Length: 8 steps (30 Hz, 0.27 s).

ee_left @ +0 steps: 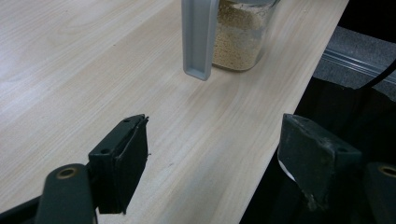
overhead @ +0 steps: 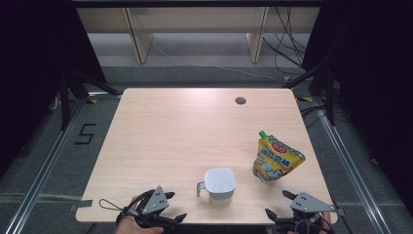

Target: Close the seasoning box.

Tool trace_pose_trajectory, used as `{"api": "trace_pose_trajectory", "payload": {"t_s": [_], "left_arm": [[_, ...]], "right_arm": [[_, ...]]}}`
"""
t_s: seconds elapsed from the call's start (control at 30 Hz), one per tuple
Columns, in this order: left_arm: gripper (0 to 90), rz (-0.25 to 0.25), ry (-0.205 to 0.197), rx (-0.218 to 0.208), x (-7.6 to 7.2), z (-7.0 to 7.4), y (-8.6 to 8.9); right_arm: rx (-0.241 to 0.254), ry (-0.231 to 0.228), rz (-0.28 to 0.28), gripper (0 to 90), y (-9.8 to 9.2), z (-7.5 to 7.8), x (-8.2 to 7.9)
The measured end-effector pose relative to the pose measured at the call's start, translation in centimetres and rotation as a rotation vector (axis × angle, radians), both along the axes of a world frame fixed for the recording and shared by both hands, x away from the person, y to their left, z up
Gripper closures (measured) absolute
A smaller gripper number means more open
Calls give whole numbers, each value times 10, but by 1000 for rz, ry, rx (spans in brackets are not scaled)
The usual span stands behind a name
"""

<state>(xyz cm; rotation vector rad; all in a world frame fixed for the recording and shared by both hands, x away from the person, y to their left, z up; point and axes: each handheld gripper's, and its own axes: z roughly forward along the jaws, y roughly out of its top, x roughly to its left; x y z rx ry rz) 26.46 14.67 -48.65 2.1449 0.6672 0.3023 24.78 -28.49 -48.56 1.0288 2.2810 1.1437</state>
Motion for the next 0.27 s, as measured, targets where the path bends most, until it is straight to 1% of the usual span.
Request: {"api": "trace_pose_trajectory", "payload": {"t_s": [0.03, 0.07, 0.1, 0.13, 0.17, 0.2, 0.23, 0.27], "left_arm": [[237, 2, 3, -5, 0, 0, 0], [237, 2, 0, -14, 0, 0, -1], [237, 5, -1, -14, 0, 0, -1], [237, -1, 1, -6, 0, 1, 0], [237, -2, 1, -5, 0, 1, 0], [237, 0, 8, -9, 0, 1, 0], [237, -2, 3, -13, 1, 0, 0], [237, 4, 0, -10, 2, 0, 1]], "right_arm": [[-6, -17, -2, 171, -1, 0, 0], [-5, -17, -4, 171, -1, 0, 0], [-5, -16, -5, 171, -1, 0, 0], [-4, -14, -4, 171, -1, 0, 0], [2, 6, -1, 171, -1, 0, 0], [2, 7, -2, 171, -1, 0, 0], [-3, -4, -4, 172, -1, 0, 0], [6, 11, -5, 172, -1, 0, 0]]}}
